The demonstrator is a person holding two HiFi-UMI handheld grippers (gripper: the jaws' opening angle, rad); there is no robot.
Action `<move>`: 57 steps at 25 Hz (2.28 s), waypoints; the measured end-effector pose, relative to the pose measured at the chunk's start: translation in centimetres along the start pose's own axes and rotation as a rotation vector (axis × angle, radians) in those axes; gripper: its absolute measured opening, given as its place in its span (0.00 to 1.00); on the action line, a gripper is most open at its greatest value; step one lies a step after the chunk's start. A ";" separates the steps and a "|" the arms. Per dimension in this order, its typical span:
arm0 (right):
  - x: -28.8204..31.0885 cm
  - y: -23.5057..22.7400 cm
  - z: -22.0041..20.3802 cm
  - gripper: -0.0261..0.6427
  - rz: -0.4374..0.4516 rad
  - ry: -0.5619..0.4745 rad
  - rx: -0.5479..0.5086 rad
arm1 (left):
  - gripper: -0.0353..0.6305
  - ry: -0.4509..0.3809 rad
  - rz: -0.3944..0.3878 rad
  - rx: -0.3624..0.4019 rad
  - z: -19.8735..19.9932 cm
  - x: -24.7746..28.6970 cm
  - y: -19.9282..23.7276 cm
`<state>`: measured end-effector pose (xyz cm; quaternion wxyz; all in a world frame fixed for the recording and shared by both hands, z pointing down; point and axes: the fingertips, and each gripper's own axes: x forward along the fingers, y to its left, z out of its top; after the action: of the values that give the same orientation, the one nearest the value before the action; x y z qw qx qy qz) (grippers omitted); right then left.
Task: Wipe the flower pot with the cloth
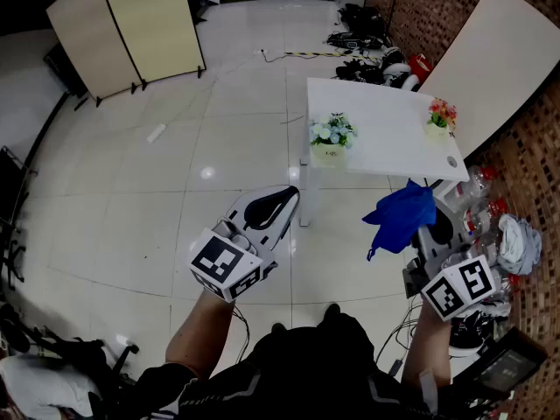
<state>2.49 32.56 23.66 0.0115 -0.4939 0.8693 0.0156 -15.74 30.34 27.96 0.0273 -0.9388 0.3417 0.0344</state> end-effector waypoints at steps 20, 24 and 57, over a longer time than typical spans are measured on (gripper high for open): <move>17.4 -22.2 -3.9 0.11 0.140 -0.018 0.055 | 0.58 0.206 -0.080 0.049 -11.9 24.5 11.4; 21.7 -23.4 -5.4 0.11 0.153 0.005 0.069 | 0.68 0.249 -0.094 0.026 -15.4 26.3 15.5; 36.5 -32.6 -24.7 0.11 0.109 0.162 0.149 | 0.95 0.326 -0.346 -0.006 -42.7 36.2 26.4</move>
<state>11.76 -16.38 46.57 -0.0231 -0.4433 0.8917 -0.0883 -3.13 -16.18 66.79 -0.0258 -0.9766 0.1753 -0.1217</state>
